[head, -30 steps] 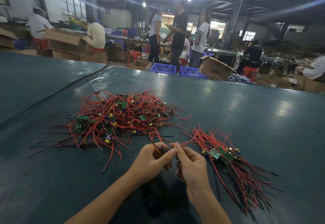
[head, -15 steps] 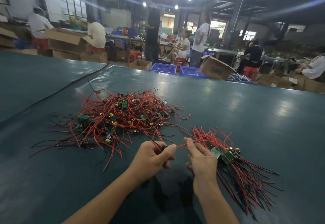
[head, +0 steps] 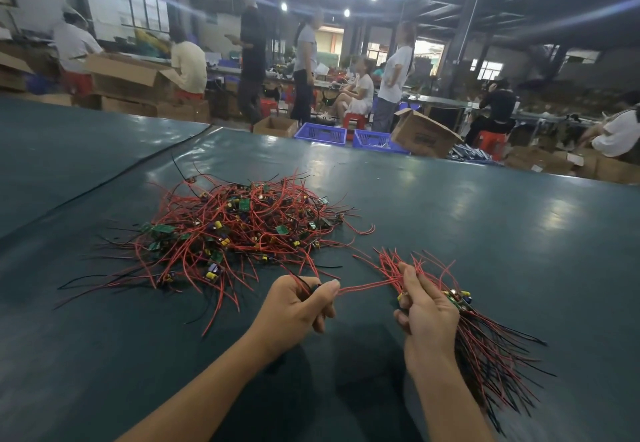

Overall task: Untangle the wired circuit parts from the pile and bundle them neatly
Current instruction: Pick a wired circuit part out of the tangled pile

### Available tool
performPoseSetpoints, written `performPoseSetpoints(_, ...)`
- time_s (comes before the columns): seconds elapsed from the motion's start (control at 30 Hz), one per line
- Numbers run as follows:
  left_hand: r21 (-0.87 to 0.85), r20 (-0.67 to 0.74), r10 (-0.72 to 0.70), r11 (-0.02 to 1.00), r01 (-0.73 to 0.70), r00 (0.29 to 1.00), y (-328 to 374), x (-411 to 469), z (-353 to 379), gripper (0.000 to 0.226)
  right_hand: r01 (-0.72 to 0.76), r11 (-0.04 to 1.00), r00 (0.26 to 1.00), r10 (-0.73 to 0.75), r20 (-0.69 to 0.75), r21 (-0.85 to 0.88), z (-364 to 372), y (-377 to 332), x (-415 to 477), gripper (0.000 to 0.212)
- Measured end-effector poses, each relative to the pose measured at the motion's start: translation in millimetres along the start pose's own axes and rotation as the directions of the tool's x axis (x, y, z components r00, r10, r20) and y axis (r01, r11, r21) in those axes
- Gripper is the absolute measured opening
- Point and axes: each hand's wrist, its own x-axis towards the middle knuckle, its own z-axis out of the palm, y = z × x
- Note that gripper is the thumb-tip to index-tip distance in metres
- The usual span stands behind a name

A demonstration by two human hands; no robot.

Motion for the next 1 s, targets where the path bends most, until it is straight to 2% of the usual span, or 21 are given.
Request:
performPoseSetpoints(0.17,-0.036,-0.017,-0.012,0.999,0.011,1.0,-1.7,-1.6,2.2,0.042,-0.038,0.999,0.999,0.038,-0.021,0.022,7.2,2.6,-11.2,0.019)
performPoseSetpoints(0.23,-0.082,-0.017,-0.008,0.997,0.006,1.0,-0.8,-1.4,3.1,0.043,-0.056,0.997,0.997,0.059,0.049,-0.06,11.9,4.9,-21.1,0.023)
performPoseSetpoints(0.33,-0.05,-0.009,0.037,0.998,-0.038,0.999,1.1,-2.1,5.0,0.038,-0.026,0.984,0.973,0.065,0.221,-0.178,24.0,12.1,-43.2,0.032)
performPoseSetpoints(0.4,-0.008,0.021,0.058,0.998,-0.058,0.998,1.8,-3.3,6.4,0.035,0.007,0.977,0.951,0.059,0.303,-0.211,32.1,16.5,-55.4,0.027)
performPoseSetpoints(0.47,0.01,0.042,0.057,0.998,-0.058,0.997,2.8,-4.4,6.9,0.035,0.013,0.977,0.948,0.055,0.313,-0.213,35.0,17.8,-59.5,0.023)
performPoseSetpoints(0.57,0.033,0.062,0.066,0.997,-0.068,0.996,2.5,-4.9,6.7,0.036,-0.005,0.976,0.961,0.065,0.268,-0.219,33.5,18.9,-54.7,0.026)
performPoseSetpoints(0.7,0.026,0.013,0.058,0.998,-0.058,0.998,0.6,-4.6,8.4,0.041,-0.041,0.976,0.985,0.075,0.153,-0.213,28.8,16.3,-43.2,0.027)
performPoseSetpoints(0.83,0.004,0.005,0.043,0.999,-0.043,0.999,4.0,-3.8,4.7,0.041,-0.099,0.992,0.995,0.098,-0.021,-0.081,13.5,8.9,-15.2,0.026)
performPoseSetpoints(0.93,0.013,0.037,0.058,0.998,-0.059,0.998,5.0,-5.3,5.5,0.043,-0.126,0.992,0.989,0.128,-0.076,0.03,5.3,6.7,-3.7,0.024)
performPoseSetpoints(1.0,-0.021,-0.018,0.08,0.997,-0.081,0.997,8.5,-3.5,1.1,0.044,-0.19,0.965,0.972,0.211,-0.104,0.18,-4.4,1.9,6.4,0.024)
